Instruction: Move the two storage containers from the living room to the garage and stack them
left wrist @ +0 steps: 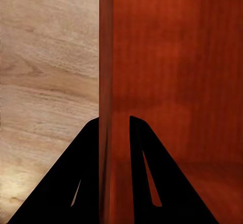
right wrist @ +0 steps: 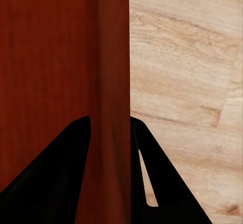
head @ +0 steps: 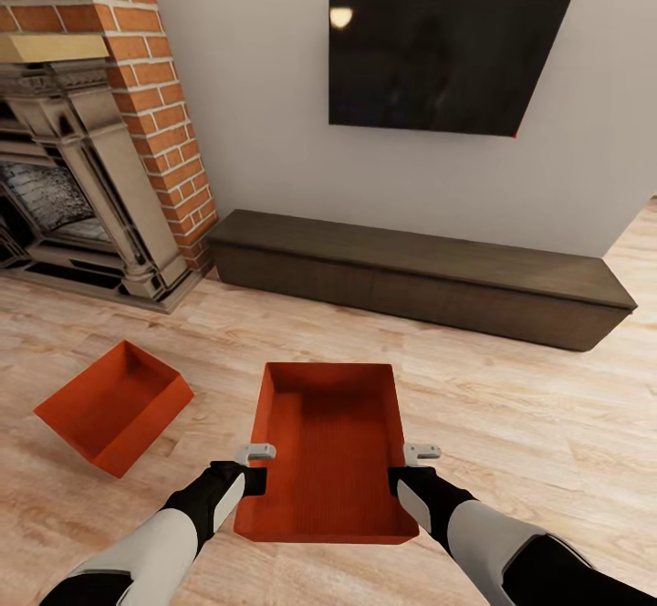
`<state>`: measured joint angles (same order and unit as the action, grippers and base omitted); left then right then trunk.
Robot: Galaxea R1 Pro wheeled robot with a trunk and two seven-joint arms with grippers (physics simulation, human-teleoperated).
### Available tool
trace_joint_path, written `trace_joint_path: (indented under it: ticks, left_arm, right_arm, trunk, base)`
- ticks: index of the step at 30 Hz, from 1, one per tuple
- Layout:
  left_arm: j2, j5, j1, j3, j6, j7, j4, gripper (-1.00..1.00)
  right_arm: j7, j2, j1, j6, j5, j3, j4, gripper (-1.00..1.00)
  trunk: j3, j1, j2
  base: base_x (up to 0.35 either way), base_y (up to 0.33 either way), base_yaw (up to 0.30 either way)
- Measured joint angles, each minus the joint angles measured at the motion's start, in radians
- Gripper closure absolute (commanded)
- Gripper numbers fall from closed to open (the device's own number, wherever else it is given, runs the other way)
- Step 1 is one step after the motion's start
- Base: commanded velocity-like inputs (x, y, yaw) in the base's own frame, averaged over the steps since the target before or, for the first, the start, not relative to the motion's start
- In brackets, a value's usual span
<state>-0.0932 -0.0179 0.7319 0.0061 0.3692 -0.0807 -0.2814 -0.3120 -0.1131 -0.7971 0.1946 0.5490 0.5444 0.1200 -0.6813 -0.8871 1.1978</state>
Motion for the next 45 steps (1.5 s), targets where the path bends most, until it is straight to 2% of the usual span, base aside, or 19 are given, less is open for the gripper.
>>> trace_joint_path:
  ticks: [45]
  left_arm:
    - [0.001,-0.002,0.0,-0.003,0.0,0.0,-0.001,1.0]
  right_arm:
    - [-0.007,-0.002,0.0,-0.001,0.01,0.008,0.001,1.0]
  trunk:
    - [0.141,0.173,-0.315]
  base:
    - [0.0,0.0,0.0]
